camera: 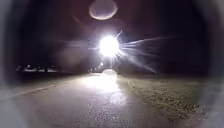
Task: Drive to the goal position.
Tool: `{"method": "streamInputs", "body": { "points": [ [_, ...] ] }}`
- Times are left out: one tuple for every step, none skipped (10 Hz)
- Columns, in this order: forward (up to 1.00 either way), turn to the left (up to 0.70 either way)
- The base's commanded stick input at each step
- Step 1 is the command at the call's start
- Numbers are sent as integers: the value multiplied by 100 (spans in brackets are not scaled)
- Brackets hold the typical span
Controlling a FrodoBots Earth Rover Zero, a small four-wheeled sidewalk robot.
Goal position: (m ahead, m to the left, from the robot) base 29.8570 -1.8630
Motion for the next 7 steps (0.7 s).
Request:
{"method": "streamInputs", "body": {
  "points": [
    [70,0],
    [70,0],
    [70,0],
    [70,1],
    [70,15],
    [70,20],
    [70,16]
  ]
}}
